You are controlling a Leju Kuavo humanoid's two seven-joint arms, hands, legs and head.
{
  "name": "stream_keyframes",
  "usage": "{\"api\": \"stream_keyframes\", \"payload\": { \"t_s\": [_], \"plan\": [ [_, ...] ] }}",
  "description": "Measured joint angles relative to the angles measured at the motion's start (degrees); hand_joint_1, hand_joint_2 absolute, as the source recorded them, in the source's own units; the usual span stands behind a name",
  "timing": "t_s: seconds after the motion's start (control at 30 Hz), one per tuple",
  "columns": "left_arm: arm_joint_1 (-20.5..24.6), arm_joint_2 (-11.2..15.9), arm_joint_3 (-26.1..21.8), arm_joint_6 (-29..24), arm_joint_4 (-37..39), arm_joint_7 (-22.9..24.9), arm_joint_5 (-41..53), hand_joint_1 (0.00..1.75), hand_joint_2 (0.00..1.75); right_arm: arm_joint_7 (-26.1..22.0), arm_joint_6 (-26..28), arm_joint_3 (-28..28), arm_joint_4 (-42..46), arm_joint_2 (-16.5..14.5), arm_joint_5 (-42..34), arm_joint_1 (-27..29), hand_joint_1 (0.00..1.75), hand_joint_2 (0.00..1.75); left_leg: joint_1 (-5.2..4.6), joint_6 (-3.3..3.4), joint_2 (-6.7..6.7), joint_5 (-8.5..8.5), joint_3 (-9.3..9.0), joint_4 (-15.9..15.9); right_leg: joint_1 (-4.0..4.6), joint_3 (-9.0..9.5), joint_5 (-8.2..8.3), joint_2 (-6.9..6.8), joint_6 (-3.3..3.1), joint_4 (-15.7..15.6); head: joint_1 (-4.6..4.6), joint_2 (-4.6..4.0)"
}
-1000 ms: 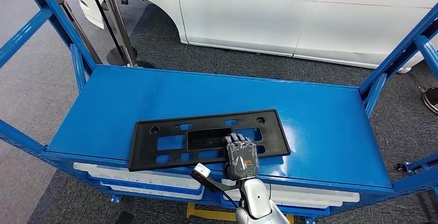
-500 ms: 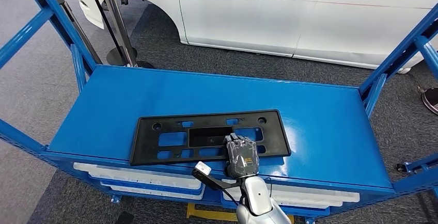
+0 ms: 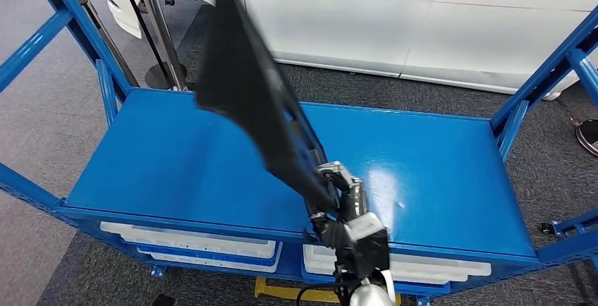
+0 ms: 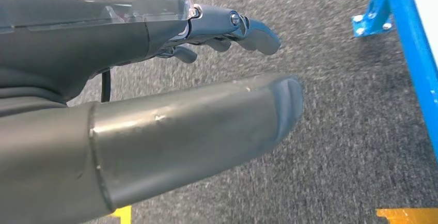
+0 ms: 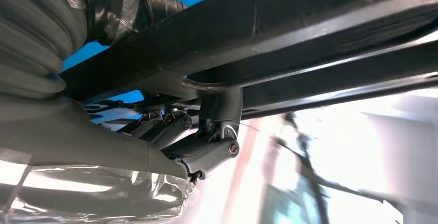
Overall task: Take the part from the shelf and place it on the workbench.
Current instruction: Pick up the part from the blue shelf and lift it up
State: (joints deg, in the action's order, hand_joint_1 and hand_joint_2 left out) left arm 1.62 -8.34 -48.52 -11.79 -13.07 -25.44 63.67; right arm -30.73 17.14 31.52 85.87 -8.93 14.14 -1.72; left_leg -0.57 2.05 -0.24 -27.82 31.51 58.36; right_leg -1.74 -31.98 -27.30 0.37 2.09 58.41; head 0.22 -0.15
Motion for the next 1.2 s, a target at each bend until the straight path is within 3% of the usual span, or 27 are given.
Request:
{"api": "stream_keyframes", "payload": {
  "t_s": [0.03,0.23,0.37,0.53,0.7,0.77,0.87,0.9,0.93,0.97,1.07,1.1,1.2],
  "plan": [
    [-0.05,-0.05,-0.41,0.36,0.00,0.10,-0.10,0.00,1.75,-0.46,-0.79,0.14,3.28,0.52,-1.82,1.15,1.75,1.75,0.00,0.00,0.00,-0.01,0.01,0.00,0.00,0.00,0.00,0.01,0.00,-0.01,0.01,0.00],
    [-0.14,-0.45,-2.16,0.95,0.00,0.67,-0.76,0.00,1.75,-0.78,-2.91,0.06,14.85,2.60,-6.57,7.29,1.75,1.75,-0.01,0.00,0.01,-0.03,0.07,0.00,-0.01,-0.04,-0.01,0.00,0.00,-0.07,0.00,0.00],
    [-0.16,-0.99,-4.08,0.92,0.00,0.54,-2.26,0.00,1.75,-0.64,-2.35,-1.23,16.35,3.13,-7.67,11.41,1.75,1.75,-0.01,0.01,0.00,-0.03,0.06,0.00,-0.01,-0.03,-0.01,-0.02,0.00,-0.09,0.01,0.00],
    [-0.29,-1.57,-5.86,0.89,0.00,1.09,-2.64,0.00,1.75,-5.67,-3.04,-2.07,15.26,5.11,-10.43,17.23,1.75,1.75,-0.04,0.04,-0.06,-0.05,0.10,0.05,-0.02,-0.03,0.02,-0.04,0.04,-0.14,0.01,0.00],
    [-0.33,-1.80,-6.75,0.71,0.00,1.70,-1.91,0.00,1.75,-6.56,-3.97,-3.22,13.80,6.33,-12.99,20.24,1.75,1.75,-0.20,0.94,-0.04,0.32,0.20,0.04,-0.31,0.07,0.33,-0.06,1.05,-0.41,0.01,0.00],
    [-0.33,-2.02,-7.16,0.65,0.00,1.88,-1.71,0.00,1.75,-6.84,-4.25,-3.62,13.38,6.59,-13.44,21.02,1.75,1.75,0.05,1.55,0.19,0.96,0.22,-0.60,-0.18,-0.69,-1.78,-0.10,0.98,1.71,0.02,0.00],
    [-0.35,-2.20,-7.35,0.65,0.00,1.96,-1.62,0.00,1.75,-6.95,-4.41,-4.08,12.71,6.93,-13.59,21.91,1.75,1.75,-0.13,2.11,0.52,1.46,0.87,-0.70,0.15,-4.69,-8.34,-0.14,0.57,12.04,0.02,0.00],
    [-0.35,-2.21,-7.37,0.65,0.00,1.99,-1.62,0.00,1.75,-6.95,-4.42,-4.19,12.49,7.03,-13.62,22.14,1.75,1.75,-0.29,2.17,0.59,1.57,1.19,-0.56,0.28,-5.67,-9.43,-0.14,0.46,14.92,0.02,0.00],
    [-0.36,-2.21,-7.39,0.65,0.00,2.03,-1.62,0.00,1.75,-6.95,-4.42,-4.28,12.30,7.11,-13.66,22.34,1.75,1.75,-0.47,2.17,0.62,1.66,1.52,-0.38,0.40,-5.70,-9.35,-0.15,0.26,15.88,0.02,0.00],
    [-0.36,-2.22,-7.42,0.65,0.00,2.05,-1.62,0.00,1.75,-6.95,-4.43,-4.36,12.14,7.19,-13.68,22.48,1.75,1.75,-0.65,2.15,0.62,1.74,1.82,-0.17,0.57,-4.53,-8.19,-0.15,-0.08,14.45,0.02,0.00],
    [-0.36,-2.53,-7.47,0.64,0.00,2.08,-1.61,0.00,1.75,-6.96,-4.44,-4.46,11.96,7.32,-13.68,22.72,1.75,1.75,-1.05,1.91,0.61,2.01,2.33,0.34,1.33,2.16,-4.10,-0.34,-1.84,3.38,-0.02,0.00],
    [-0.36,-2.67,-7.50,0.63,0.00,2.08,-1.60,0.00,1.75,-7.01,-4.44,-4.47,11.96,7.35,-13.68,22.80,1.75,1.75,-0.97,1.64,0.63,2.19,2.38,0.41,1.65,3.33,-3.53,-0.46,-2.26,1.20,-0.02,0.00],
    [-0.33,-2.87,-7.59,0.59,0.00,2.08,-1.57,0.00,1.75,-7.17,-4.43,-4.51,11.96,7.41,-13.68,22.96,1.75,1.75,-0.64,0.50,0.70,2.87,2.59,0.34,1.97,3.45,-2.44,-0.69,-2.77,-0.39,0.02,0.00]
  ]
}}
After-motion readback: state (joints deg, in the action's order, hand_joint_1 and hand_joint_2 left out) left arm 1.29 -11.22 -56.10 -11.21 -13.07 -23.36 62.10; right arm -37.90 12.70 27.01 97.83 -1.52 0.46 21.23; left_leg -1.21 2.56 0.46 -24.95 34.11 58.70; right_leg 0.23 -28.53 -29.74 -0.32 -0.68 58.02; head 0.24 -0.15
